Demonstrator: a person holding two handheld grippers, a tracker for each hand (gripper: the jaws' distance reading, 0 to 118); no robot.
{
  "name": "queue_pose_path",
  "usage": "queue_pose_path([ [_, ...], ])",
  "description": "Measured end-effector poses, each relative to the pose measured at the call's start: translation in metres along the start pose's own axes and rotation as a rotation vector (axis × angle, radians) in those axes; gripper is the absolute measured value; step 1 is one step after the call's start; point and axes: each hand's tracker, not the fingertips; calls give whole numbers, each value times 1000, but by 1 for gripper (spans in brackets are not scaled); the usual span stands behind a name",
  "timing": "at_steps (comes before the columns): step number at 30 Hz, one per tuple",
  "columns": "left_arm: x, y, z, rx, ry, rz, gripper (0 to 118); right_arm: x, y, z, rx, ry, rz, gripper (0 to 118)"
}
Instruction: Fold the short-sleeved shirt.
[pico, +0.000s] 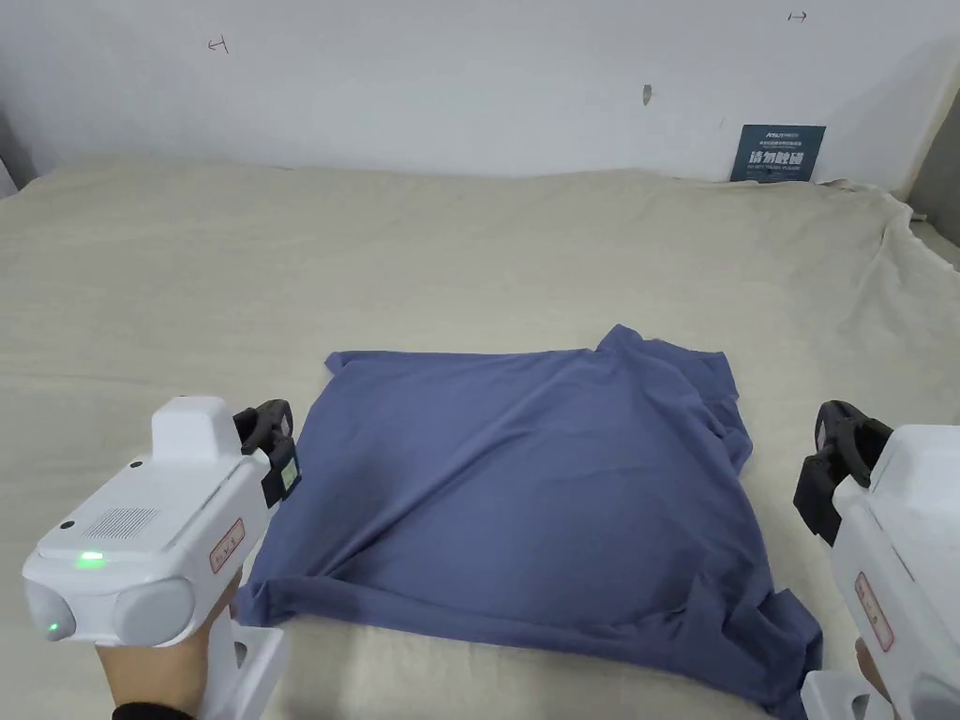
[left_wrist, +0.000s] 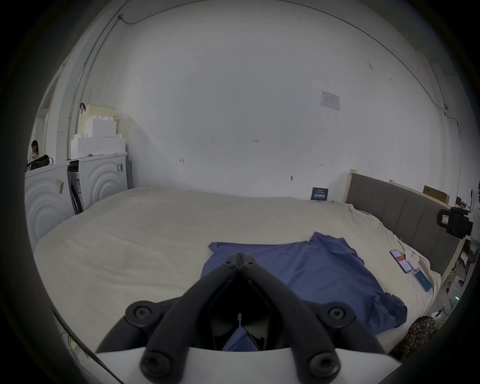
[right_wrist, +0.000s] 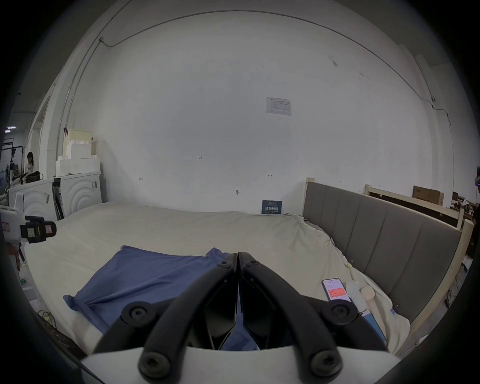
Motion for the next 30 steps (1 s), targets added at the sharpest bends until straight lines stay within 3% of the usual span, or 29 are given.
queue_pose_path([
  [12, -51, -34, -31, -372, 65, 127, 1, 3, 1, 1, -27, 9, -13, 0],
  [14, -60, -45, -38, -462, 93, 158, 16, 9, -4, -2, -36, 8, -9, 0],
  [16, -70, -59, -44, -536, 105, 212, 61, 10, -7, -3, -49, 9, -7, 0],
  [17, -72, -65, -47, -554, 107, 214, 75, 11, -8, -4, -55, 8, -9, 0],
  [18, -75, -71, -50, -563, 115, 215, 87, 11, -9, -4, -61, 8, -11, 0],
  [20, -76, -82, -53, -579, 133, 211, 96, 12, -10, -3, -66, 10, -22, 0],
  [25, -78, -105, -70, -663, 173, 155, 93, 21, -16, -5, -79, 1, -30, 0],
  [26, -79, -108, -73, -670, 187, 146, 85, 22, -16, -5, -81, -2, -31, 0],
  [30, -81, -117, -85, -719, 173, 130, 28, 25, -19, -6, -94, -14, -38, 0],
])
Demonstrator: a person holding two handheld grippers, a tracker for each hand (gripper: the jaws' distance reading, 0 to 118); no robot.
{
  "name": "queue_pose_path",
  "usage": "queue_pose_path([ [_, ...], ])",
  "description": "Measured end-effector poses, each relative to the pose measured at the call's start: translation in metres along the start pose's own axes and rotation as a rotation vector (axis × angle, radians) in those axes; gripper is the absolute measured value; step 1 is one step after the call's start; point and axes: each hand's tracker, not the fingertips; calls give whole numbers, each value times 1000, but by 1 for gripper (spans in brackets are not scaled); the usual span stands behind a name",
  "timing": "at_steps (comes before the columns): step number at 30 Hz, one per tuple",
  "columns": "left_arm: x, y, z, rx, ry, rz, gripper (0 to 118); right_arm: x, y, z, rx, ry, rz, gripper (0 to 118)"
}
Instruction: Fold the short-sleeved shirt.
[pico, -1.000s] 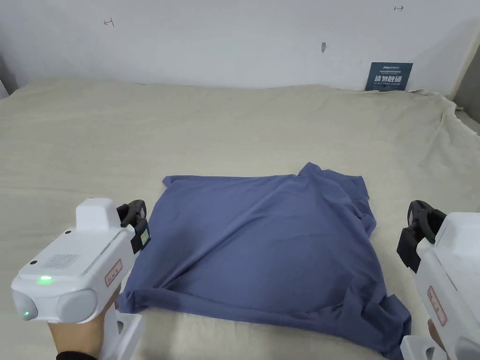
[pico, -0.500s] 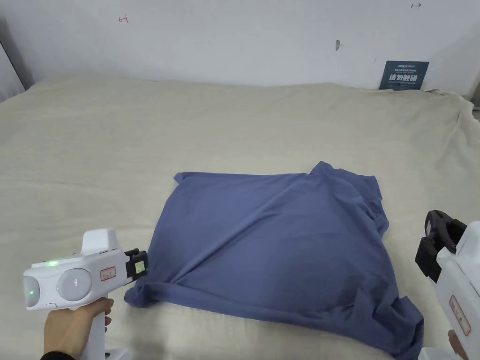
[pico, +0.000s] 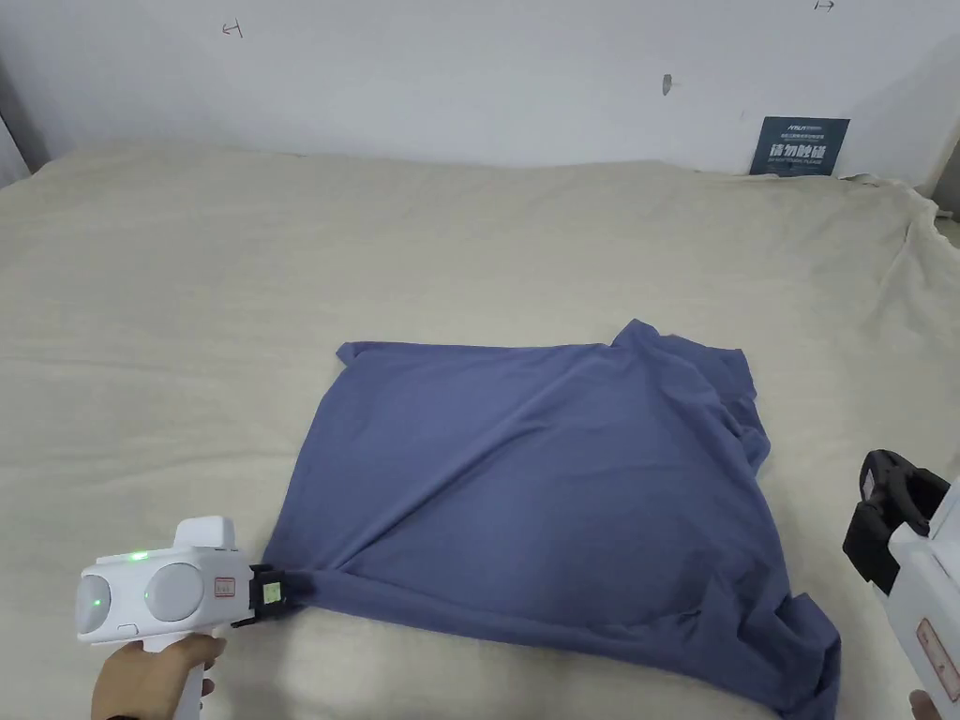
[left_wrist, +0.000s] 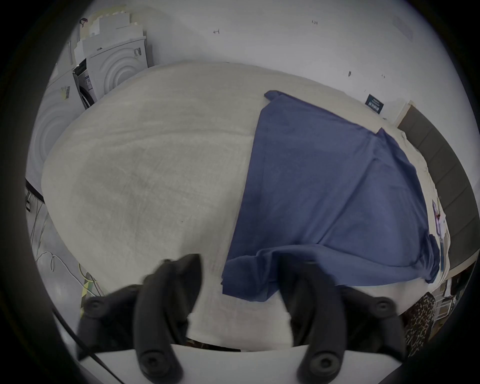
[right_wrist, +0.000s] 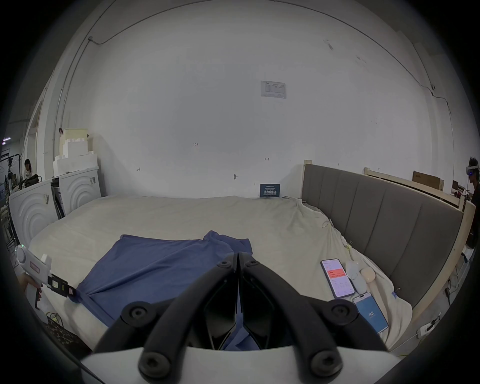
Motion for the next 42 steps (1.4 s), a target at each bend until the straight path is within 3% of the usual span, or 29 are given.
queue_pose_path([
  [3, 0, -2, -1, 6, -69, 28, 10, 1, -4, -3, -20, -7, -6, 0],
  [10, 4, -7, 12, 74, -55, -26, 8, 12, -36, -24, -210, -16, -58, 6],
  [11, 3, -7, 13, 79, -63, -25, 7, 14, -43, -28, -242, -26, -60, 17],
  [13, 1, -7, 17, 94, -75, -18, 7, 18, -62, -40, -338, -24, -59, 59],
  [14, 1, -7, 20, 98, -79, -18, 7, 19, -71, -44, -370, -26, -61, 73],
  [15, 1, -6, 22, 100, -82, -18, 7, 21, -84, -47, -412, -35, -58, 80],
  [23, -1, -6, 25, 105, -94, -11, 7, 29, -148, -62, -583, -39, -89, 76],
  [25, -1, -6, 25, 105, -94, -11, 7, 18, -145, -56, -603, -21, -107, 61],
  [27, 0, -6, 25, 106, -93, -12, 7, 18, -147, -57, -614, 0, -126, 35],
  [30, -1, -6, 24, 106, -93, -12, 7, 18, -151, -57, -631, 26, -116, 4],
  [42, -4, 15, 34, 173, -121, 14, 7, 25, -87, -52, -444, 56, -115, 3],
])
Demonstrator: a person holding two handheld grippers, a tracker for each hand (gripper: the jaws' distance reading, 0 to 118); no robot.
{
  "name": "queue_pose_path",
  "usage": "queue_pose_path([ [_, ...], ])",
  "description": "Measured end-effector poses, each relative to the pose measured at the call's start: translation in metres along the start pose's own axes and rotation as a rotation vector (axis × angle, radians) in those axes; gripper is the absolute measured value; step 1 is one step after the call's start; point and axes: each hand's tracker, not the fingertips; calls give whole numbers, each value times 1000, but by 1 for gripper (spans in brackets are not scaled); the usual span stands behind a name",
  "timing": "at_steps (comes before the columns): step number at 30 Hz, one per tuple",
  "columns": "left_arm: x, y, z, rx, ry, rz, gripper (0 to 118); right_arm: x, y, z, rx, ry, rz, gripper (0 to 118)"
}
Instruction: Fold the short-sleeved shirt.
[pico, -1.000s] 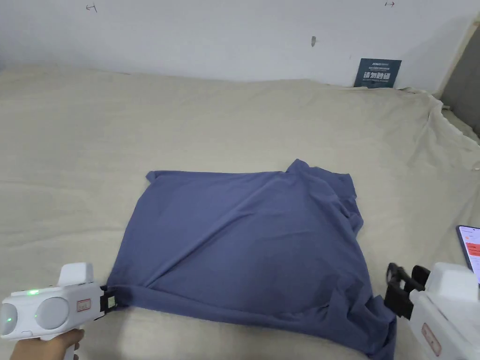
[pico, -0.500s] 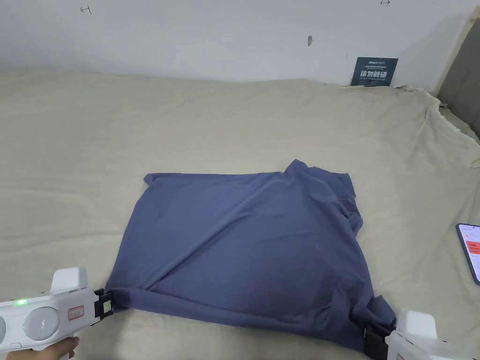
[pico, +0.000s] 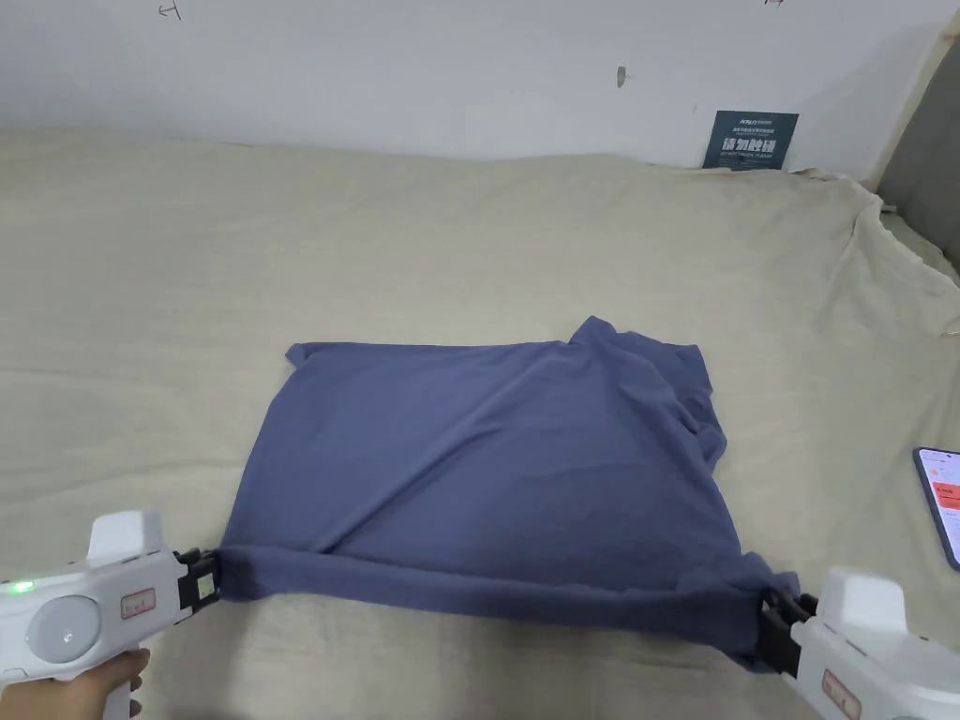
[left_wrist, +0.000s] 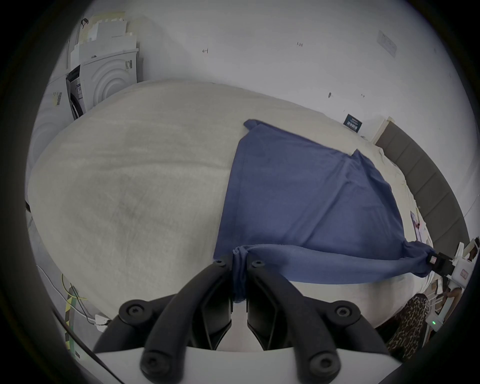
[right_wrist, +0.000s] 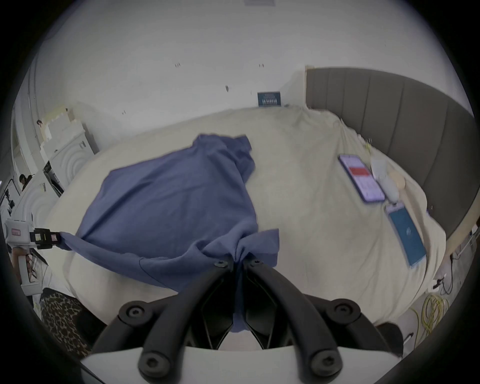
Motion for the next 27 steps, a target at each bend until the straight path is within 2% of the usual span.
queue_pose_path([
  [9, 12, 58, -26, 60, -2, -41, 7, -1, 75, -45, 66, 5, 62, 3],
  [12, 19, 76, -48, 57, 9, -76, 7, 10, 92, -84, 43, -10, 106, 3],
  [19, 25, 99, -109, -1, 45, -131, 7, 1, 110, -152, -41, -37, 183, 3],
  [21, 26, 100, -122, -19, 57, -145, 7, 3, 109, -169, -74, -35, 174, 3],
  [27, 29, 101, -151, -80, 80, -157, 7, 3, 98, -206, -178, -65, 76, 4],
])
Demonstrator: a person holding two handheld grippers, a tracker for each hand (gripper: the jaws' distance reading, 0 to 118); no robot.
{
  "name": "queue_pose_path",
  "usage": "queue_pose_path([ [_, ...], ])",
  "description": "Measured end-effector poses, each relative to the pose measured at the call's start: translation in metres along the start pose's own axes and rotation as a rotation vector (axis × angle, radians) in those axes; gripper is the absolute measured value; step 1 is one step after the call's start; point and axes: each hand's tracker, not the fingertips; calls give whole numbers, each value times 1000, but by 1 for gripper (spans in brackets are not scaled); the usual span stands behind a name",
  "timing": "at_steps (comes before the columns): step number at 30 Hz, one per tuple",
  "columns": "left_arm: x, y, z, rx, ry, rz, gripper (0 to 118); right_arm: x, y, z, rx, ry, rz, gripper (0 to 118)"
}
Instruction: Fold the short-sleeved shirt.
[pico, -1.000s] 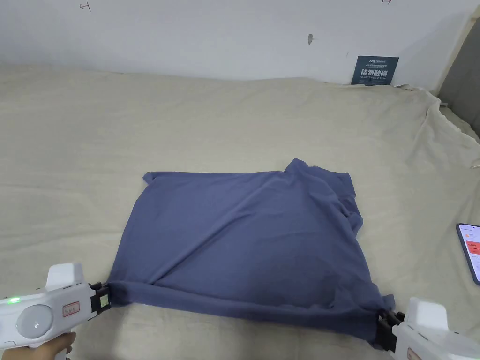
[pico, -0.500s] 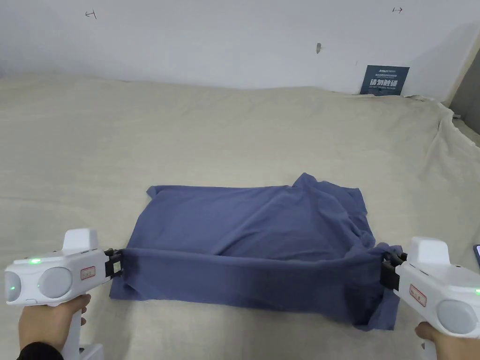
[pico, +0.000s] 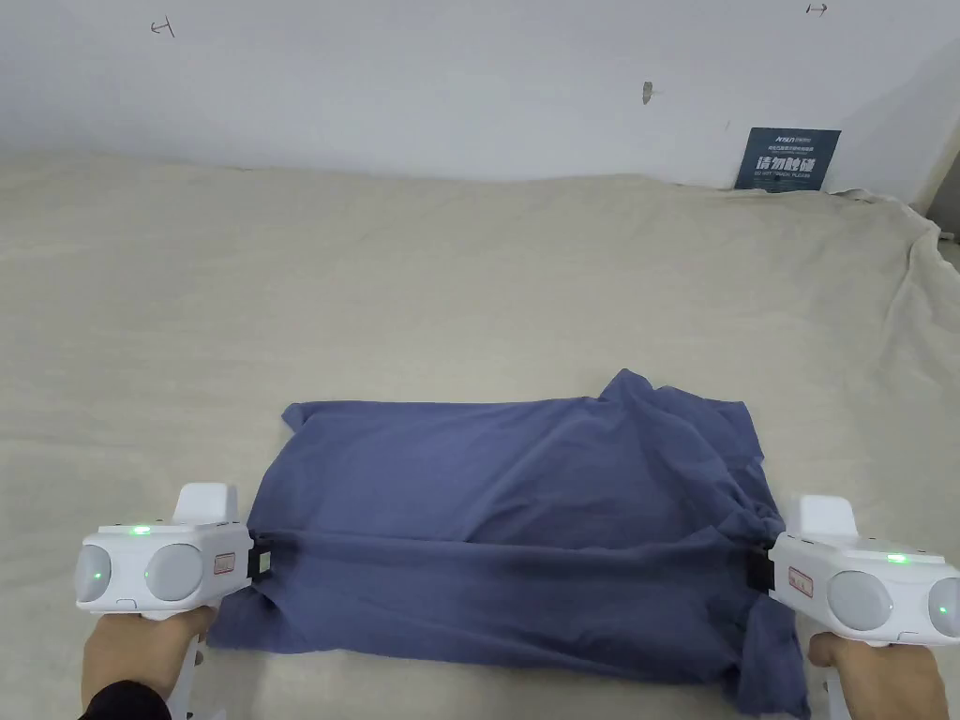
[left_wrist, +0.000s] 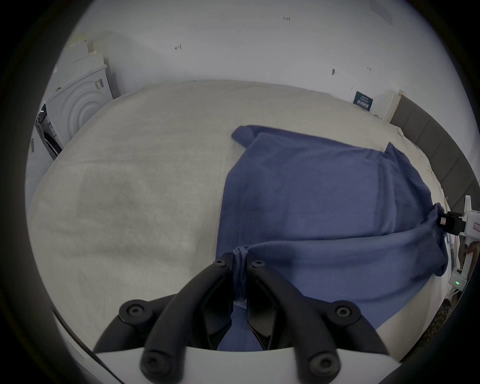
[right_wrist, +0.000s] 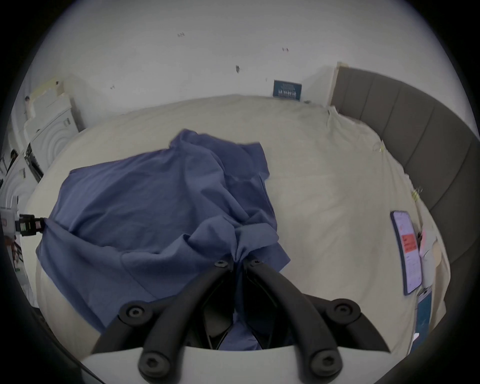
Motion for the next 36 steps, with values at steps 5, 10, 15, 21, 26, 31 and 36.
queue_pose_path([
  [5, 1, 5, -1, -33, 9, 23, 9, -11, -3, 3, -42, -11, -36, 4],
  [10, -4, 13, 26, -18, -25, 146, 82, -18, 5, 37, 26, -36, -7, 63],
  [15, -6, 13, 80, 149, -41, 166, 104, -13, 12, 106, 232, -31, 32, 77],
  [21, 2, -21, 161, 398, 15, 163, 101, -21, -16, 197, 459, -23, 58, 77],
  [26, 9, -60, 203, 543, 54, 129, 82, -18, -51, 233, 534, -10, 48, 76],
  [31, 20, -93, 223, 596, 51, 32, 48, -23, -80, 251, 587, -29, 60, 57],
  [36, 23, -108, 229, 571, 7, 14, 0, -16, -91, 253, 606, 4, 54, 0],
])
